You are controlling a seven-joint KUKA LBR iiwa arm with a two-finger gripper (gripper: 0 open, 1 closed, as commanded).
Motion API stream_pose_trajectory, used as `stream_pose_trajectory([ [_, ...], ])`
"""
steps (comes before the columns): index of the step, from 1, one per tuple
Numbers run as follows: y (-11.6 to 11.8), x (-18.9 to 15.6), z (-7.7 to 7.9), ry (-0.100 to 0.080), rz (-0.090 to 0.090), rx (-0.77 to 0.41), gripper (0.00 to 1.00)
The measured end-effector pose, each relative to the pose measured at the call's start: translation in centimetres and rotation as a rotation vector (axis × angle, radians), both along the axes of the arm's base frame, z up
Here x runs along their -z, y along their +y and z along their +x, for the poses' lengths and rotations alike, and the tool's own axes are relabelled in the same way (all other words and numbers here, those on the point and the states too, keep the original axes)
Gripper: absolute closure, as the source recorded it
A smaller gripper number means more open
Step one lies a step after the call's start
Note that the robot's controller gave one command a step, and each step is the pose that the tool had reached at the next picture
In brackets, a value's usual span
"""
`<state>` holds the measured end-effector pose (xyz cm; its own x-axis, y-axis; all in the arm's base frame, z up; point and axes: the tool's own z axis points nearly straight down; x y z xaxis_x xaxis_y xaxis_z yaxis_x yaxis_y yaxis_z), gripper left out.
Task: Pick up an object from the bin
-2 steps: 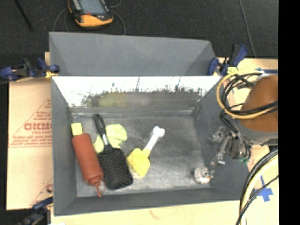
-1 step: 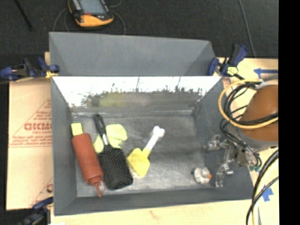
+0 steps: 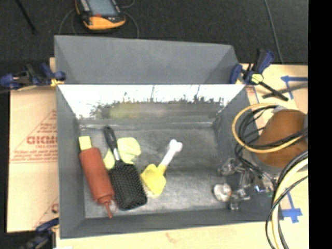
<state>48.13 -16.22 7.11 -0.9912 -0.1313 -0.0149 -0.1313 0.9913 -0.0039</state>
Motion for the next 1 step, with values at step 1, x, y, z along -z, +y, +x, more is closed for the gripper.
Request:
stream_pose_trajectory([
  [1,0.25,-0.19,0.68,0.011,0.000,-0.225,1.00],
])
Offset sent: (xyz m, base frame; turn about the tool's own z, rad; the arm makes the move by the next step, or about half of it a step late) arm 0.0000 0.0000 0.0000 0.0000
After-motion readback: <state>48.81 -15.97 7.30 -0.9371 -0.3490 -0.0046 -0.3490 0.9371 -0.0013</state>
